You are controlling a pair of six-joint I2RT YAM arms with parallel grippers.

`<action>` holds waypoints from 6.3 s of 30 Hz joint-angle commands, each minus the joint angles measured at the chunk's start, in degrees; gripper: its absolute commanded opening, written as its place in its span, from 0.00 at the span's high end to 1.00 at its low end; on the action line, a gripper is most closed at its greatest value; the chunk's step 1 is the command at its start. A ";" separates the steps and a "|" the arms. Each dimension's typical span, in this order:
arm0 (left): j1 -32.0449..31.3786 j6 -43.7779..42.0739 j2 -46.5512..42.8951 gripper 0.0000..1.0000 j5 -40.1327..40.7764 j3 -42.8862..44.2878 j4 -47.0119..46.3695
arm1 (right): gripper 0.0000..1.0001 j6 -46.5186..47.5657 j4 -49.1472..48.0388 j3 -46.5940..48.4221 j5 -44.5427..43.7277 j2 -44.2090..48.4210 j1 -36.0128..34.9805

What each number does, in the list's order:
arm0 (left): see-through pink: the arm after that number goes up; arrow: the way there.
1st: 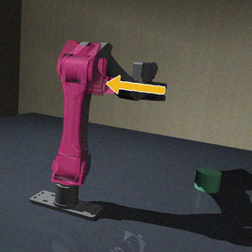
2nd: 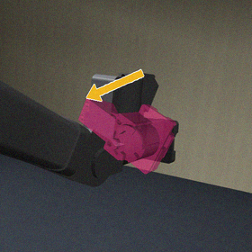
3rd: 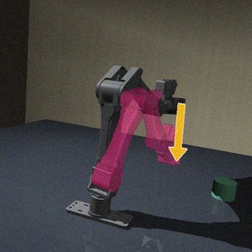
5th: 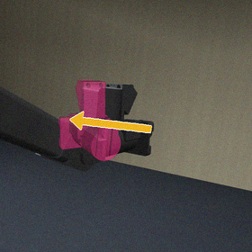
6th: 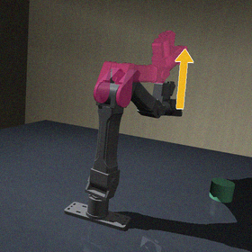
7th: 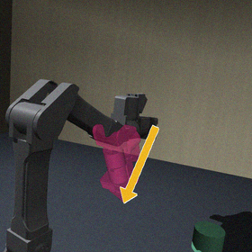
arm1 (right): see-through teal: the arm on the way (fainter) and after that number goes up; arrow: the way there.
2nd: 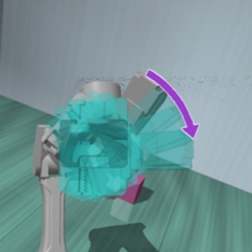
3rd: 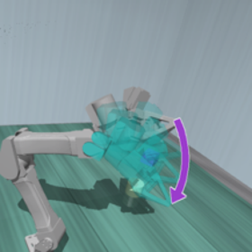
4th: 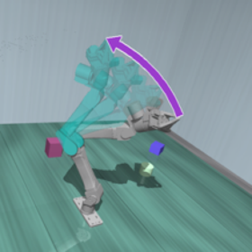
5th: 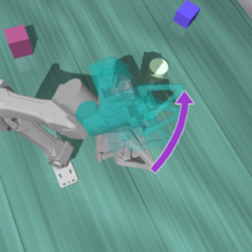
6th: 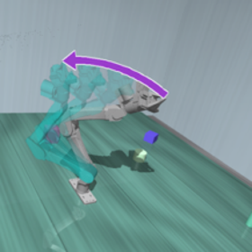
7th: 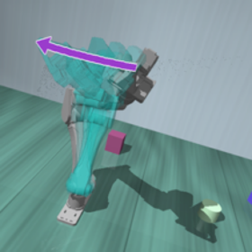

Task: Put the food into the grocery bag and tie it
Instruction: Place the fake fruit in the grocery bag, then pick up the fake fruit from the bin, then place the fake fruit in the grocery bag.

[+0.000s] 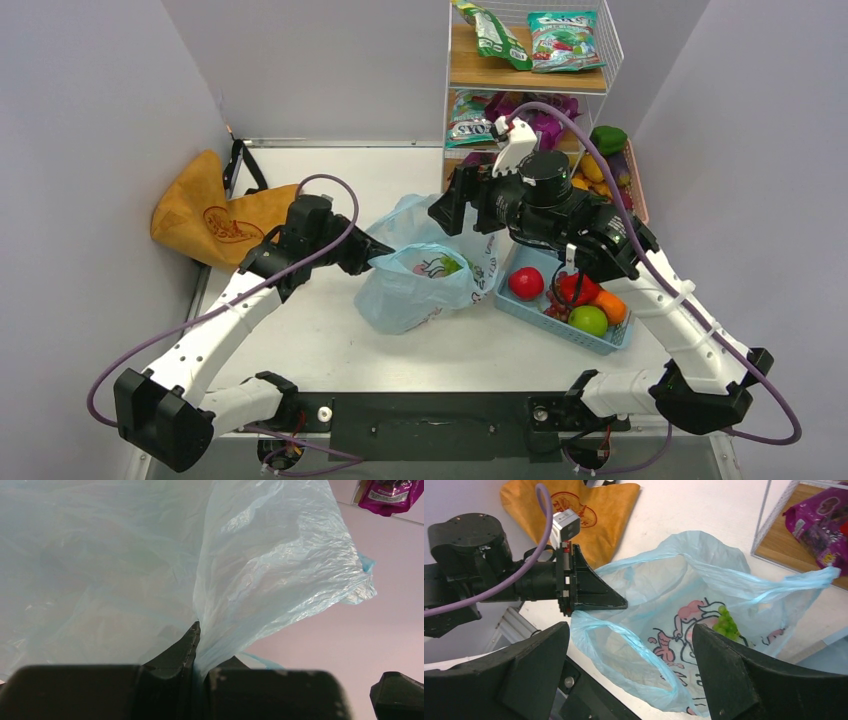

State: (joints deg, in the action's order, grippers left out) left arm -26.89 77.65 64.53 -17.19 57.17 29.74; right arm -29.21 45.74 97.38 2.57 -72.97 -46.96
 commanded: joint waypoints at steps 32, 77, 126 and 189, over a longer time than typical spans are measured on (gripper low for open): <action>-4.91 -13.89 3.66 1.00 5.27 9.38 7.91 | 0.01 -5.80 12.55 -35.03 -26.74 17.16 23.49; -9.04 -16.47 11.53 1.00 2.01 13.09 10.32 | 0.00 -14.96 0.19 -37.78 -21.26 -2.96 58.27; -10.28 -14.37 10.19 1.00 5.36 12.73 10.47 | 1.00 -9.91 -11.90 -25.71 4.48 22.71 37.72; -11.39 -11.11 6.65 1.00 8.35 6.40 5.96 | 0.09 -2.91 -16.20 -23.87 -0.60 12.67 3.69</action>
State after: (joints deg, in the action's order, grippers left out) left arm -37.95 66.70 72.75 -9.41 63.55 38.30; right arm -33.58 30.94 69.65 3.77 -59.92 -42.85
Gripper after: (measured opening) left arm 0.004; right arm 0.908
